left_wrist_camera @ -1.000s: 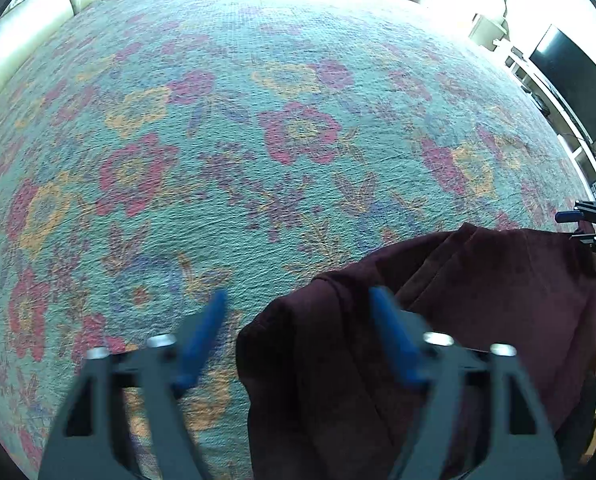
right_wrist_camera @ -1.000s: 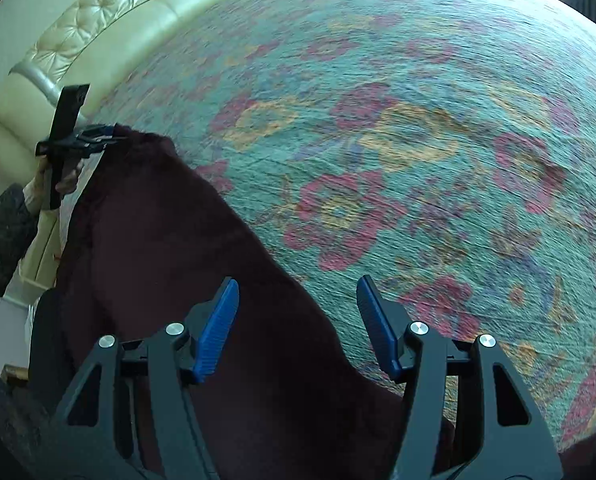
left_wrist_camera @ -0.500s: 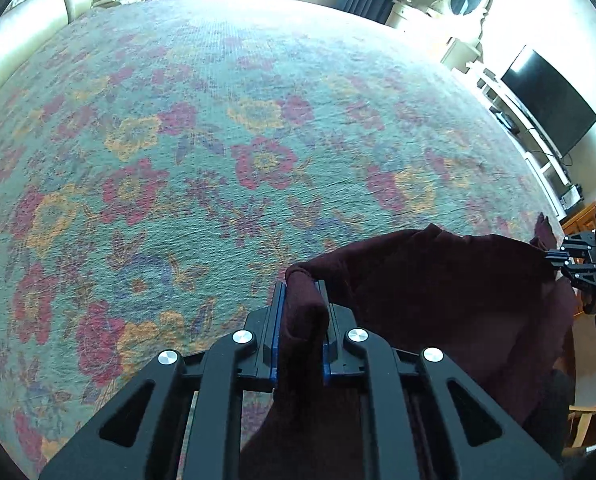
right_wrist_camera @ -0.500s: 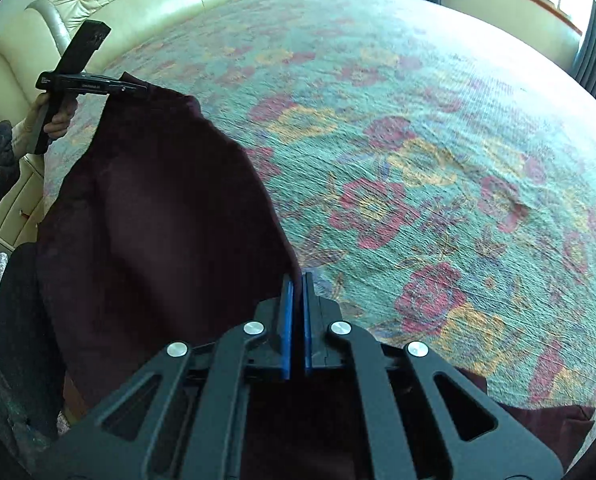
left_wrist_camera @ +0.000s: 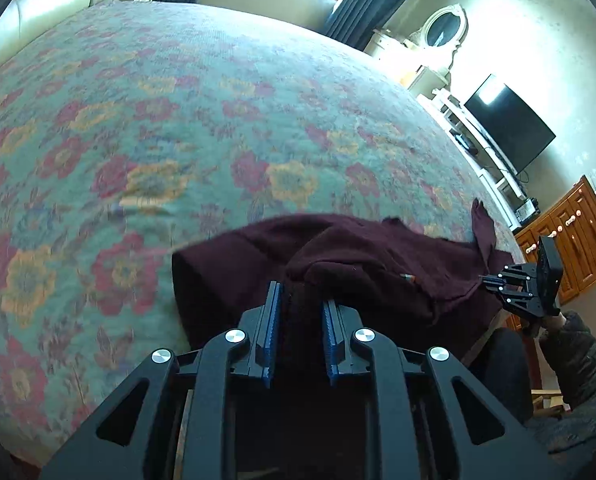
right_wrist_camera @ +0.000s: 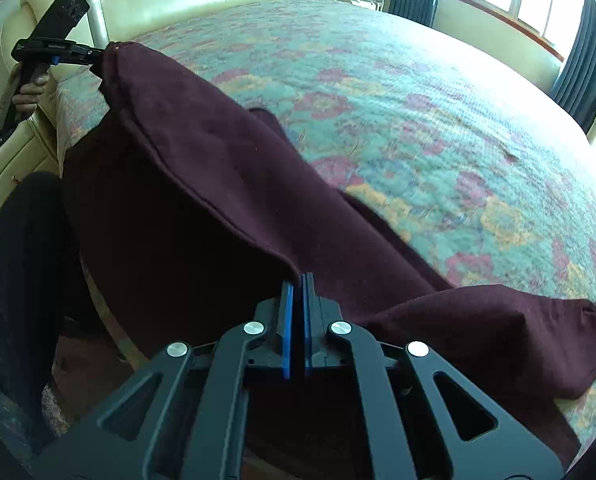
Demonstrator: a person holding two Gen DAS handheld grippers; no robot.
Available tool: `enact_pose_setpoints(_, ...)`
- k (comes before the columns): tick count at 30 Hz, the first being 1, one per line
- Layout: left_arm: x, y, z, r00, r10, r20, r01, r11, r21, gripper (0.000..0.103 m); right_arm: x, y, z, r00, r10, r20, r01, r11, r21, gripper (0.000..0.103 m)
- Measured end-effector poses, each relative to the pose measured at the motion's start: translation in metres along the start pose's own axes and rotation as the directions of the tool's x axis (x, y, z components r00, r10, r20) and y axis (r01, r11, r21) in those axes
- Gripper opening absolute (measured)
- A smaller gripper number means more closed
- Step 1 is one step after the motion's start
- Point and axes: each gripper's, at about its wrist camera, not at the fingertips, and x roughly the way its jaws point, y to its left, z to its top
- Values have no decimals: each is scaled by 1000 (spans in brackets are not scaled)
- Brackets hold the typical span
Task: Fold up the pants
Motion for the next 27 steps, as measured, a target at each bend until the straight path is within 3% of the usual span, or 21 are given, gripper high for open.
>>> enact_pose_setpoints(2,11,4,-22,998,36,-46,-37,999,-14,25,11,12,-8,1000,-10,-26,10,1000,-15,5)
enact_pose_setpoints(5,21,15,-49,993,71,-97,-79,994,-75,42,13,16,-12,999,-25,-22,26,999,27,14)
enact_pose_setpoints(8,9,32,-68,997,6,-71,-21,976,-215,60,-1,10,-12,1000,-5,1,5,993,116,36)
enact_pose_setpoints(11,-7,43,-83,997,-79,-4,71,918,-390,61,-17,1,-17,999,10,53,-22,972,236,45)
enact_pose_setpoints(13,-12,41,-90,995,-98,36,103,880,-463,61,-25,-10,-23,992,65,106,-99,930,353,48)
enact_pose_setpoints(16,-7,31,-94,992,-108,65,126,850,-512,62,-26,-20,-32,974,146,172,-213,850,482,49)
enact_pose_setpoints(20,7,23,-92,989,-111,94,146,798,-585,62,-21,-18,-38,968,177,180,-247,811,530,49)
enact_pose_setpoints(23,16,21,-84,985,-125,117,171,770,-614,62,-19,-14,-42,955,214,206,-296,765,573,50)
enact_pose_setpoints(27,24,20,-75,986,-111,121,163,757,-632,62,-12,-17,-51,937,247,249,-350,669,656,53)
